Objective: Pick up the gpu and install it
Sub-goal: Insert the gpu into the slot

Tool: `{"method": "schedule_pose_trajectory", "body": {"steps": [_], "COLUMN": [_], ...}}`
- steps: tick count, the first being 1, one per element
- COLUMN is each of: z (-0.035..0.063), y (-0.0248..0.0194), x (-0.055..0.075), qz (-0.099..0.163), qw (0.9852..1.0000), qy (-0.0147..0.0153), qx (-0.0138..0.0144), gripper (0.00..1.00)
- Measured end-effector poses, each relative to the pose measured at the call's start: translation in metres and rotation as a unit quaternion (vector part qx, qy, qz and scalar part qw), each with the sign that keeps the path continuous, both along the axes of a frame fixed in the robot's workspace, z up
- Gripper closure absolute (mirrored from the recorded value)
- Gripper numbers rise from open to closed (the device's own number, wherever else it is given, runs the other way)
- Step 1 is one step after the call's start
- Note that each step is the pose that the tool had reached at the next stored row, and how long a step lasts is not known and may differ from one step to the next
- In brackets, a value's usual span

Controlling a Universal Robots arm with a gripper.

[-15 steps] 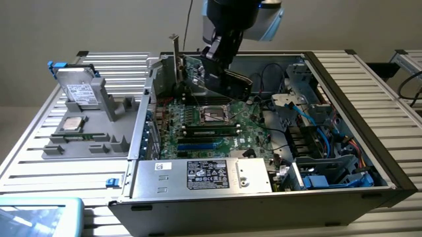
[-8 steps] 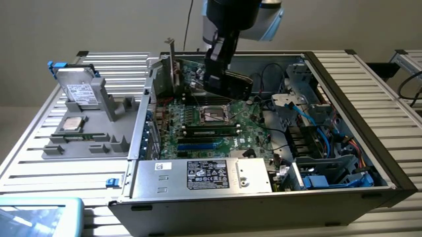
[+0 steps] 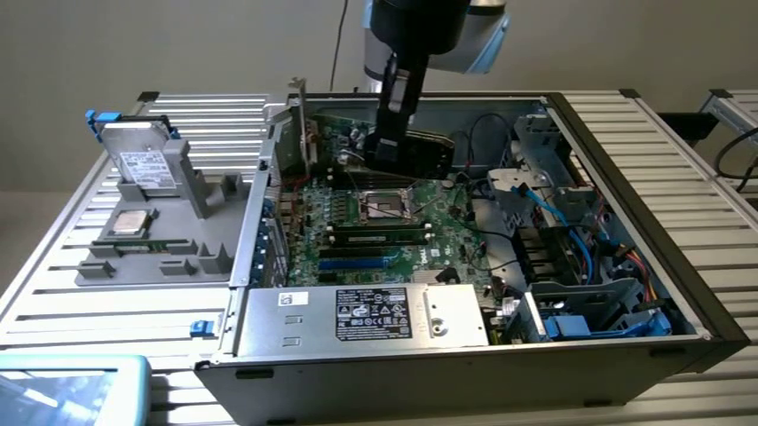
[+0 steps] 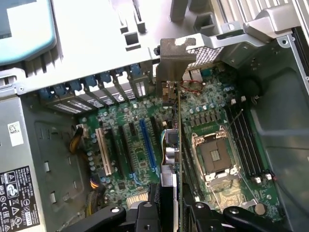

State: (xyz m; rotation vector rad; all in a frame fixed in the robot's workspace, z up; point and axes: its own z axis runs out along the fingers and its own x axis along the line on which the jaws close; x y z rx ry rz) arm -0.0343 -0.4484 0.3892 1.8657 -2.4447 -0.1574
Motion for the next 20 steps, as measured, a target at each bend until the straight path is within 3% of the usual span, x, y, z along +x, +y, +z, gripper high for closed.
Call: {"method": "schedule_pose_trajectory", "body": {"steps": [5, 8, 12, 16, 20], "z": [-0.0005, -0.0011, -0.0019, -0.0025, -0.0026], "y": [0.0, 0.0, 0.0, 0.0, 0.0], "x": [-0.0001, -0.0001, -0.0001, 0.0, -0.0001], "qz": [0.038, 0.062, 0.093, 0.12, 0.123], "qw": [0.9992, 0.998, 0.9955, 0.9926, 0.9923], "qy": [-0.0005, -0.0031, -0.007, -0.0093, -0.0094], "qx": [-0.0083, -0.012, -0.0149, -0.0158, -0.0158], "gripper": [0.72, 0.72, 0.72, 0.72, 0.72]}}
